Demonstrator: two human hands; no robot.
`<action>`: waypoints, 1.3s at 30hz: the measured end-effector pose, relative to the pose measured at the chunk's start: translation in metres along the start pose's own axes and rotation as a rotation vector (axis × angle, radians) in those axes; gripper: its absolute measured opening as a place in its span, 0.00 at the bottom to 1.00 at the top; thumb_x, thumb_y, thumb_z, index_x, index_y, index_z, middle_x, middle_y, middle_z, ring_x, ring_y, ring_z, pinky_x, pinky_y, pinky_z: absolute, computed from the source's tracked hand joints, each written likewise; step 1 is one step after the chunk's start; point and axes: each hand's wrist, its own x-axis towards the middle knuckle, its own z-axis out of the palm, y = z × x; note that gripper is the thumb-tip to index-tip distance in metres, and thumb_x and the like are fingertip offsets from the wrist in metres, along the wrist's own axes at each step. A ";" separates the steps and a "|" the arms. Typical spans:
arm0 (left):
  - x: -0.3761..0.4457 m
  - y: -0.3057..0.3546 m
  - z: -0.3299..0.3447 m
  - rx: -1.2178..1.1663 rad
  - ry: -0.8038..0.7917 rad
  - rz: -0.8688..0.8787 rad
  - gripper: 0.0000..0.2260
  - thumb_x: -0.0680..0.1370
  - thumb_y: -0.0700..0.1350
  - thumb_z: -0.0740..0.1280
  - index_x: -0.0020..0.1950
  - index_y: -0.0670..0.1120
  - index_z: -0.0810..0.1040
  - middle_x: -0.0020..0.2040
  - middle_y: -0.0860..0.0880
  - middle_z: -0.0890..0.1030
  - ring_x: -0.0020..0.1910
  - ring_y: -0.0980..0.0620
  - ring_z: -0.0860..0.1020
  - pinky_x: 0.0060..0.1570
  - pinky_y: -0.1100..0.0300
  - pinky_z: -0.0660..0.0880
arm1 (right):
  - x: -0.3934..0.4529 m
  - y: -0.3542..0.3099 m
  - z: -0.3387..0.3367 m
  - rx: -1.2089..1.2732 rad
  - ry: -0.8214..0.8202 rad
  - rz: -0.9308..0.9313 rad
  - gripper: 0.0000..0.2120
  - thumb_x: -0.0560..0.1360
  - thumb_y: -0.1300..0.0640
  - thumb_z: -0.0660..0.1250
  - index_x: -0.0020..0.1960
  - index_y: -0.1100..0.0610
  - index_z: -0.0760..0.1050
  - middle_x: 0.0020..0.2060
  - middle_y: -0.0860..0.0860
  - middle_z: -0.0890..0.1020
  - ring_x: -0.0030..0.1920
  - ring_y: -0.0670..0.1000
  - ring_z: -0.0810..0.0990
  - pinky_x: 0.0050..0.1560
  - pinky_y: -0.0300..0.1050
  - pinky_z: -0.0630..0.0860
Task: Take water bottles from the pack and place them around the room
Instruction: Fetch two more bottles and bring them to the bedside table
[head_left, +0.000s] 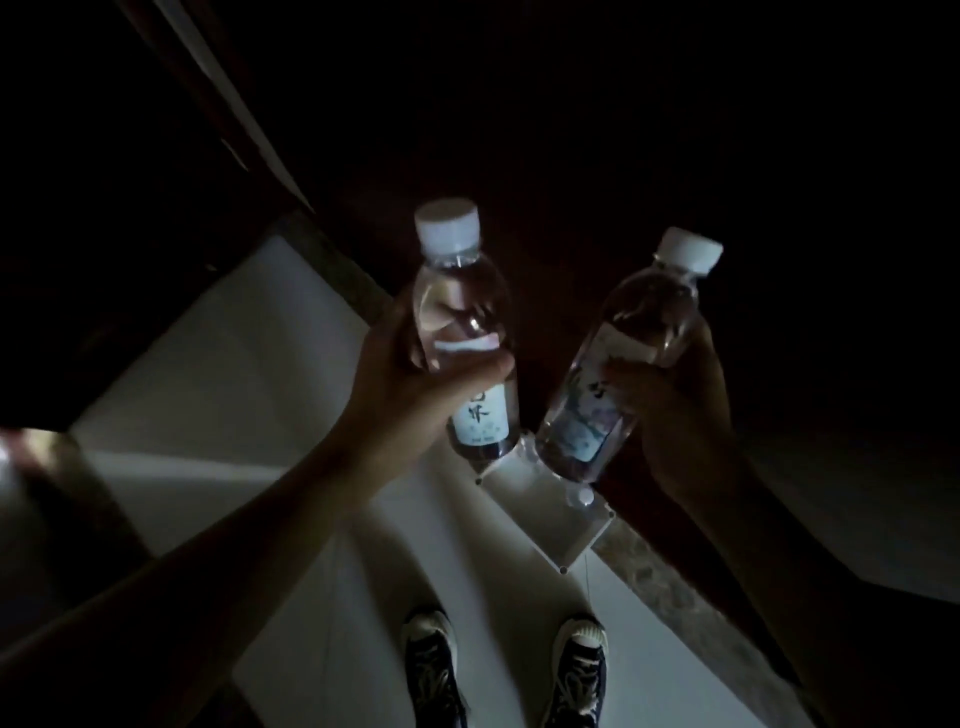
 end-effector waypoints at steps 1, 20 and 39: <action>-0.002 0.043 -0.005 -0.065 0.021 0.005 0.13 0.69 0.34 0.73 0.51 0.39 0.76 0.42 0.41 0.80 0.42 0.43 0.82 0.45 0.47 0.79 | -0.004 -0.044 0.007 0.058 -0.032 -0.032 0.19 0.65 0.64 0.66 0.53 0.51 0.70 0.40 0.43 0.82 0.40 0.42 0.83 0.36 0.37 0.78; -0.117 0.579 0.026 -0.221 0.071 0.352 0.20 0.70 0.51 0.72 0.57 0.40 0.77 0.41 0.43 0.82 0.33 0.49 0.82 0.30 0.57 0.79 | -0.156 -0.564 0.023 0.254 -0.305 -0.480 0.18 0.70 0.58 0.71 0.59 0.59 0.77 0.45 0.59 0.83 0.44 0.59 0.84 0.46 0.56 0.79; -0.168 0.559 0.273 -0.269 -1.120 0.165 0.19 0.71 0.52 0.67 0.57 0.42 0.76 0.39 0.46 0.83 0.34 0.48 0.82 0.32 0.53 0.79 | -0.416 -0.523 -0.146 0.145 0.940 -0.547 0.18 0.67 0.57 0.72 0.55 0.60 0.74 0.39 0.54 0.80 0.38 0.54 0.81 0.41 0.52 0.78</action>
